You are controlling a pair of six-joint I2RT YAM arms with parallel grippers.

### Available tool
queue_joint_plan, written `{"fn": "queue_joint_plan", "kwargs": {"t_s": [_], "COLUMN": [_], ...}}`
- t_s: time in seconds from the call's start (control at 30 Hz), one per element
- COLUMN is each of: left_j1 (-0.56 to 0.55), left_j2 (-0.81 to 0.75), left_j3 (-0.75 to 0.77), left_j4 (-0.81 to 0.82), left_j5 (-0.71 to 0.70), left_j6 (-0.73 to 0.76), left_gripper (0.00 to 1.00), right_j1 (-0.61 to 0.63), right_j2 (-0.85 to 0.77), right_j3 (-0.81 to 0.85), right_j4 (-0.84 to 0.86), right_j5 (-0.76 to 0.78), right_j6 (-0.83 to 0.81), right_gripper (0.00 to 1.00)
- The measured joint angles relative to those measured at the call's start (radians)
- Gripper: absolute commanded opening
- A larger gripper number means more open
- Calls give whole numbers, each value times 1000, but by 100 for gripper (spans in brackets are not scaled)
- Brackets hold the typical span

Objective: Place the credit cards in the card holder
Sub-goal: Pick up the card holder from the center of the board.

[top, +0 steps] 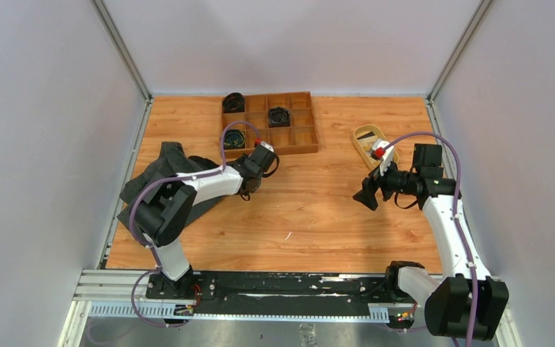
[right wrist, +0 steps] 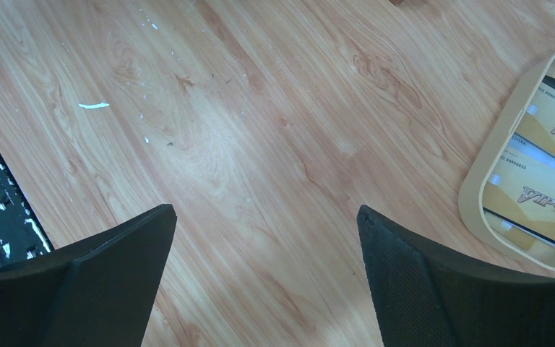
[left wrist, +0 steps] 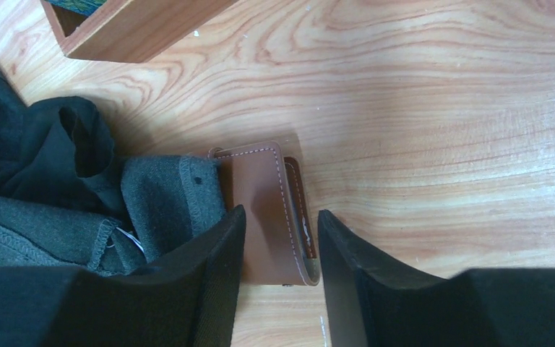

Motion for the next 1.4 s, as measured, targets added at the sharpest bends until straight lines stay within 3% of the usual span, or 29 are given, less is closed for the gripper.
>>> {"fn": "queue_joint_plan", "kwargs": {"t_s": [0.37,0.53,0.67,1.0,1.1,1.4], "left_j1": [25,39,39,42,15,-205], "left_j2": [42,46,46,-21,-111,-486], "left_j3": [33,40,42,-13,-86,-304], "left_j4": [-42,-54,-55,-28,-8,127], "left_j5": [3,4,2,68,113,232], "left_j6": [-31,-47,-51,-36,-37,-108], "left_gripper": [42,25,0,0,0,0], "right_j1": [0,0,0,0,0,25], "right_j2": [0,0,0,-1,-1,28], "right_j3": [0,0,0,0,0,0], "right_j4": [-6,-6,-6,-8,-14,-28], "right_j5": [0,-1,-1,-6,-9,-58], "right_j6": [-5,-14,-18,-21,-21,-21], "right_gripper": [100,100,100,100,100,100]}}
